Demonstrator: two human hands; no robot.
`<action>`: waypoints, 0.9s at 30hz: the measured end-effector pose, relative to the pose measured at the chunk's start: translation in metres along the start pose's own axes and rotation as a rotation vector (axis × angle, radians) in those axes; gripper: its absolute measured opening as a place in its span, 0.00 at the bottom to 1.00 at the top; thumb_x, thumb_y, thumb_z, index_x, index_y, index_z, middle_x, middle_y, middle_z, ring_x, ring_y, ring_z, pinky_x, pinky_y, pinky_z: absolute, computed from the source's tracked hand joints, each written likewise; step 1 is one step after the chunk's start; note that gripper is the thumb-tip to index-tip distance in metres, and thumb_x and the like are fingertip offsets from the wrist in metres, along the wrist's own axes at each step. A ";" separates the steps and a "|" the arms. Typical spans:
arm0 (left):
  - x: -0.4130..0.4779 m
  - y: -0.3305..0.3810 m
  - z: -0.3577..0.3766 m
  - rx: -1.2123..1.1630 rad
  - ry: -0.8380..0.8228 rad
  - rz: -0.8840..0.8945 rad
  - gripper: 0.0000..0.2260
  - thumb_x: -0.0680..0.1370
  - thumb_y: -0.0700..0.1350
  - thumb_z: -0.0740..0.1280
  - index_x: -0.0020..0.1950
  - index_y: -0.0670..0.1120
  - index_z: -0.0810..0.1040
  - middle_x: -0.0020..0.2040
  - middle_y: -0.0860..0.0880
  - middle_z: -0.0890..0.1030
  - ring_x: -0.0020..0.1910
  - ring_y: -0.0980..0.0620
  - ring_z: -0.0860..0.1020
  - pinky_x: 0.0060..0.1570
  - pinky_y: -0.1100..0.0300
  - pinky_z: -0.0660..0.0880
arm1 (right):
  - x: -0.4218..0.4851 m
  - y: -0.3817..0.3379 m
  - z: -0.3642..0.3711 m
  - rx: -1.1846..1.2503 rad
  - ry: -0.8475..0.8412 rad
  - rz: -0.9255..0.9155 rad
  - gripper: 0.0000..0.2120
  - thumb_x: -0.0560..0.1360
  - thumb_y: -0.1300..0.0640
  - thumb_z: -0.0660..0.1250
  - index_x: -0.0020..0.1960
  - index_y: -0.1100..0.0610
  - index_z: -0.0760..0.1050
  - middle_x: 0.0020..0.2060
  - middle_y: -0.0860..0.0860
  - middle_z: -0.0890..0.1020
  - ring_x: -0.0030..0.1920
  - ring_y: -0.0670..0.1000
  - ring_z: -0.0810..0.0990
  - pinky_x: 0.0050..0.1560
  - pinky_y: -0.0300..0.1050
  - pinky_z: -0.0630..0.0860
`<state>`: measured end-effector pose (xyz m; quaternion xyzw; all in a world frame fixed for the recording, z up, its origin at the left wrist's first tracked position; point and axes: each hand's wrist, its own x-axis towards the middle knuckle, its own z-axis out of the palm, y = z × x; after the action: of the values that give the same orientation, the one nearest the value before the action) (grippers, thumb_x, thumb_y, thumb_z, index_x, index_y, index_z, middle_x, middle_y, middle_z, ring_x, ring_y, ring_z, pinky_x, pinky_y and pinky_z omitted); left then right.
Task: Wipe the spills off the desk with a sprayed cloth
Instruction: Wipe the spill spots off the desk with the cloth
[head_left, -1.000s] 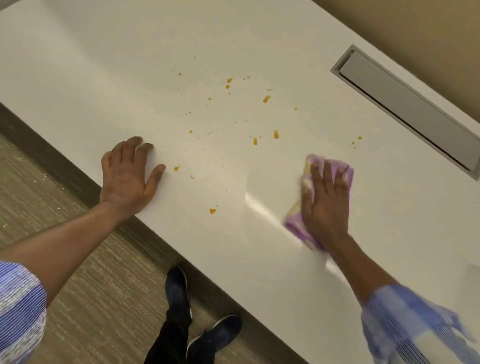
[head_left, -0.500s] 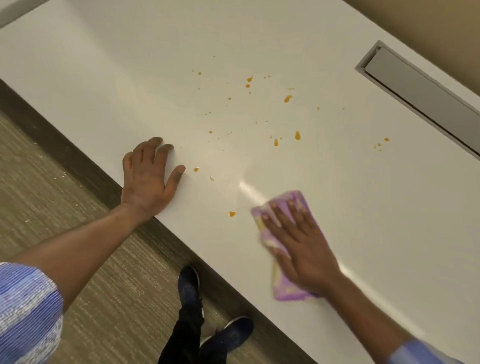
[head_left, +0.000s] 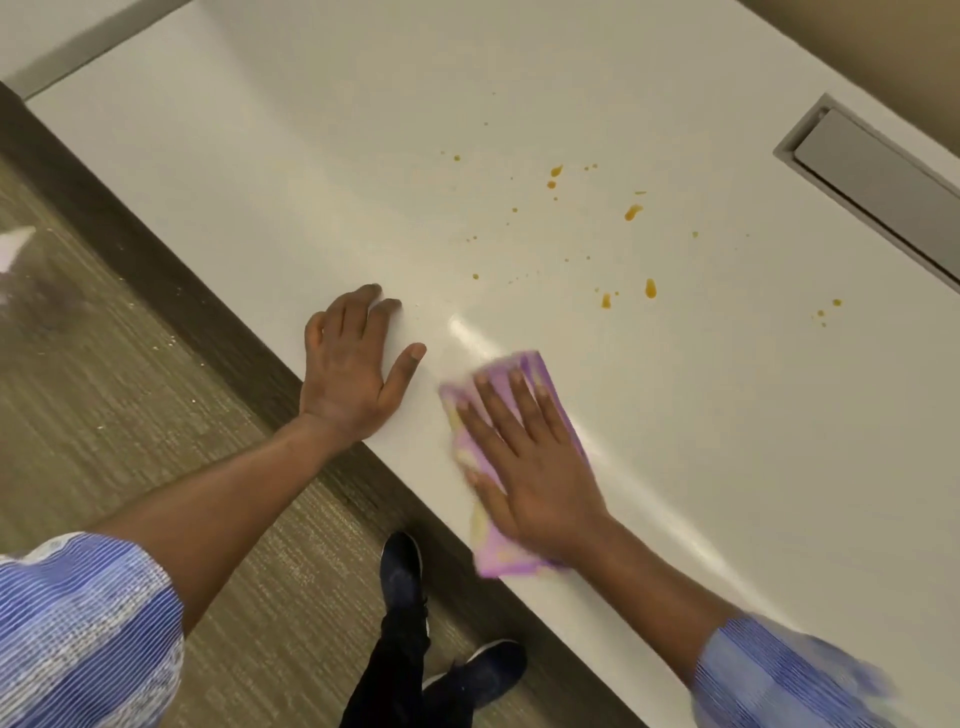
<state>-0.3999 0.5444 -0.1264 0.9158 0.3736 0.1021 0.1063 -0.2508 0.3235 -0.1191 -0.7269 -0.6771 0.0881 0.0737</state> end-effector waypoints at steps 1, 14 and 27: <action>0.000 0.000 0.000 -0.008 0.005 0.000 0.28 0.84 0.64 0.51 0.71 0.45 0.71 0.73 0.43 0.71 0.72 0.41 0.69 0.67 0.44 0.64 | -0.022 0.013 -0.002 -0.023 -0.017 -0.079 0.32 0.86 0.42 0.53 0.85 0.53 0.51 0.86 0.54 0.50 0.85 0.61 0.46 0.83 0.65 0.51; -0.002 0.006 -0.012 -0.062 -0.057 -0.033 0.30 0.83 0.63 0.52 0.72 0.42 0.72 0.74 0.41 0.72 0.72 0.40 0.71 0.69 0.43 0.66 | 0.147 -0.001 -0.014 0.025 0.117 0.513 0.34 0.85 0.41 0.49 0.86 0.54 0.44 0.86 0.55 0.46 0.85 0.64 0.40 0.84 0.64 0.44; 0.066 -0.080 -0.040 -0.081 -0.062 -0.120 0.33 0.82 0.64 0.52 0.73 0.38 0.71 0.76 0.36 0.69 0.75 0.36 0.67 0.72 0.39 0.63 | 0.105 0.054 -0.035 -0.086 0.059 0.537 0.29 0.86 0.46 0.50 0.85 0.54 0.52 0.85 0.54 0.54 0.85 0.61 0.47 0.83 0.64 0.49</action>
<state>-0.4173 0.6515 -0.1024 0.8894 0.4201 0.0819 0.1606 -0.1829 0.4249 -0.1002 -0.8851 -0.4609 0.0544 0.0363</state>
